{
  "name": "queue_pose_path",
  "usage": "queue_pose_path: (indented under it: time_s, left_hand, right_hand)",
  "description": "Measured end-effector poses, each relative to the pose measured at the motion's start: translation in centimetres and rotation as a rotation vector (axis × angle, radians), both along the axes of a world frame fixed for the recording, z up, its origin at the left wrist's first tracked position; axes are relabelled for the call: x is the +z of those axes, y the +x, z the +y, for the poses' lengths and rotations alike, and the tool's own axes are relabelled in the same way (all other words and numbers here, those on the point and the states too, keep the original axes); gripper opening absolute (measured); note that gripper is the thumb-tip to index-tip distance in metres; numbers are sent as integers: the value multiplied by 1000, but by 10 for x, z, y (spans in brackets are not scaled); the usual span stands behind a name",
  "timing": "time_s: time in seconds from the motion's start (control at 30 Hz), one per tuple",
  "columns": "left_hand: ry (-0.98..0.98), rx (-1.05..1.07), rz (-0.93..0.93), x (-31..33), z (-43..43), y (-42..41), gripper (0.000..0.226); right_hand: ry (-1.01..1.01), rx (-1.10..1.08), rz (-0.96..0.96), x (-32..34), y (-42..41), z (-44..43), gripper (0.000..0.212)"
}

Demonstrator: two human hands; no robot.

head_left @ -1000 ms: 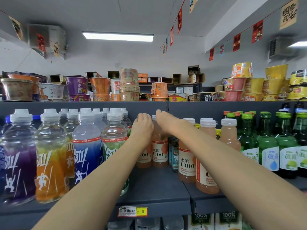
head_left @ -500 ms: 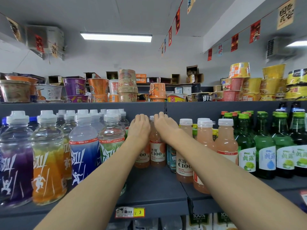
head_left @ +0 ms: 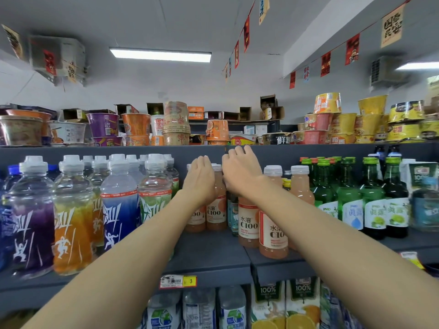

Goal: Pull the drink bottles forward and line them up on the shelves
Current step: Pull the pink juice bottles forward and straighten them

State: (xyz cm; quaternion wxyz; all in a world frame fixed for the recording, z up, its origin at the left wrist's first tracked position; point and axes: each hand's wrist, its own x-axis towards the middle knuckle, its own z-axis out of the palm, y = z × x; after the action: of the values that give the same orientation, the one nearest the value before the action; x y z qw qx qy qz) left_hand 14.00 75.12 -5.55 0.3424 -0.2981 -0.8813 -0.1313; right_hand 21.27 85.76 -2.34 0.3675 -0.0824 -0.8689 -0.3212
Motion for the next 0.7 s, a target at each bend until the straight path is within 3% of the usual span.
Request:
queue_pose_path:
  time_s: [0.2, 0.33, 0.57, 0.7]
  left_hand:
    - [225, -295, -83, -18, 4, 29, 66]
    - [305, -477, 16, -30, 13, 48, 63]
    - [196, -561, 21, -36, 36, 75, 105]
    - [156, -515, 87, -36, 45, 81, 109]
  right_hand:
    - [-47, 157, 141, -17, 48, 26, 36]
    - [-197, 349, 249, -30, 73, 60, 41]
    - [-416, 364, 246, -54, 98, 111, 60]
    - [-450, 352, 195, -62, 102, 127, 50]
